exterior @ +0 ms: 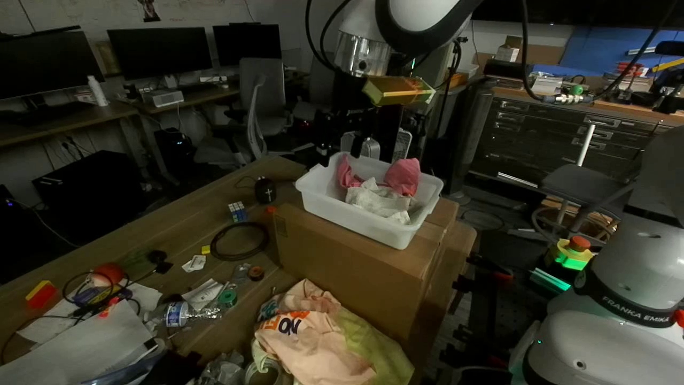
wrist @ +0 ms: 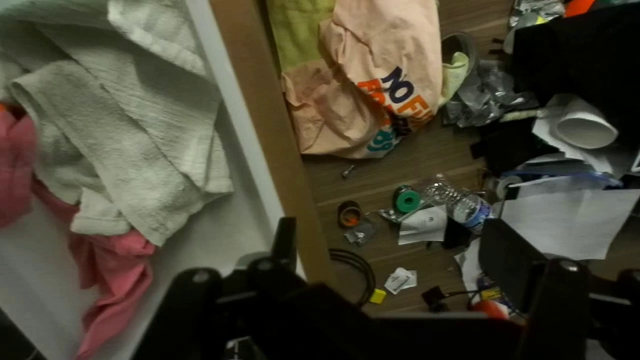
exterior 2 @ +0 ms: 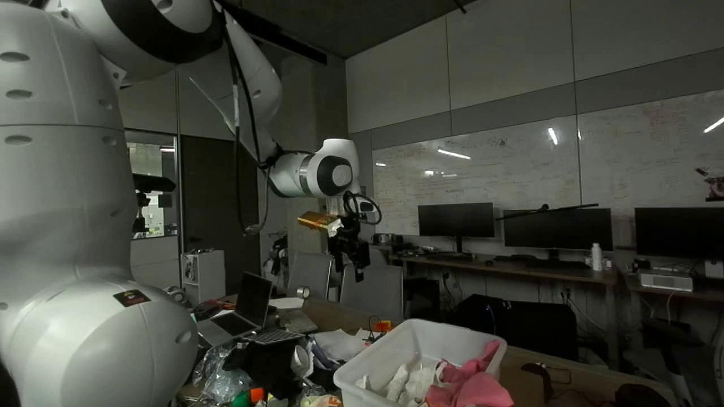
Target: Move the shirts and towels from the storage box and put them on the table
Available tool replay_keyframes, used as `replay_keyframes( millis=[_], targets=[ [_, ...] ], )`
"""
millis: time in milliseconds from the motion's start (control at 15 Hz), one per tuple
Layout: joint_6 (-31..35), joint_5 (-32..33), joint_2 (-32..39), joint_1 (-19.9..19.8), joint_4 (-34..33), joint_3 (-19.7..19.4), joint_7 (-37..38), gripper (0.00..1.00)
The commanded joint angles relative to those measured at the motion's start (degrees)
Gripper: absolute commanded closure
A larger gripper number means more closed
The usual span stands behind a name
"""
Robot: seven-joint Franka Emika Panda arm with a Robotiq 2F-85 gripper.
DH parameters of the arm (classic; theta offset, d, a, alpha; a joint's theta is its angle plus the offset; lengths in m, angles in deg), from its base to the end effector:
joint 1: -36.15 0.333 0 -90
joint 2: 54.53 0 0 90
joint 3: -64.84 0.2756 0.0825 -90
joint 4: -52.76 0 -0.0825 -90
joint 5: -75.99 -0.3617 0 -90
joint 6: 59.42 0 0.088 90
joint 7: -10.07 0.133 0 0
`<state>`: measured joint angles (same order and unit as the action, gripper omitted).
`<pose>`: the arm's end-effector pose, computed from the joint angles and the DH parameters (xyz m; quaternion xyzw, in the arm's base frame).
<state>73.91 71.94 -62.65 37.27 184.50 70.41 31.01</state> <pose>0.4952 0.0607 0.3694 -0.9856 0.1453 -0.0770 0.0403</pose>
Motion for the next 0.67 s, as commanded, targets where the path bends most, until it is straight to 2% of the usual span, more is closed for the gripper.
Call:
replay_keyframes(
  millis=[0,333,600],
  targets=[
    [-3.04,-0.56,2.13,-2.59,-1.31,-3.90,-1.51,0.00],
    [-5.16,-5.14,7.30,-5.47,-2.64,-9.36,-8.27,0.00],
    [-5.90,-10.37,12.58,-7.18,-4.20,-11.51,-15.15,0.00]
  ],
)
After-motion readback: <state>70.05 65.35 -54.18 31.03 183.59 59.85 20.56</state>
